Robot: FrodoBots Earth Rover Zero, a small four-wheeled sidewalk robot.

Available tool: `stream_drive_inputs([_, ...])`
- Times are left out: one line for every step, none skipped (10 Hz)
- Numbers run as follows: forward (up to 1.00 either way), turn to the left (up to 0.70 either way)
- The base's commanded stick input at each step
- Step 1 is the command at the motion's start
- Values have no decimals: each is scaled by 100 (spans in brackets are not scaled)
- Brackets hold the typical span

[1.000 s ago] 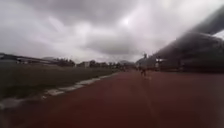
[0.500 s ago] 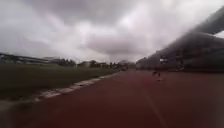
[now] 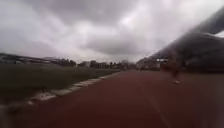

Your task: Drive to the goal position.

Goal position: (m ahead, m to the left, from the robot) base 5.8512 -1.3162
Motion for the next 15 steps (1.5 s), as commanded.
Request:
stream_drive_inputs([50, 2])
stream_drive_inputs([50, 2])
stream_drive_inputs([50, 2])
stream_drive_inputs([50, 2])
stream_drive_inputs([50, 2])
stream_drive_inputs([50, 2])
stream_drive_inputs([50, 2])
stream_drive_inputs([50, 2])
stream_drive_inputs([50, 2])
stream_drive_inputs([50, -3])
stream_drive_inputs([50, -14])
stream_drive_inputs([50, -36])
stream_drive_inputs([50, -48])
stream_drive_inputs([50, -48])
stream_drive_inputs([50, -42])
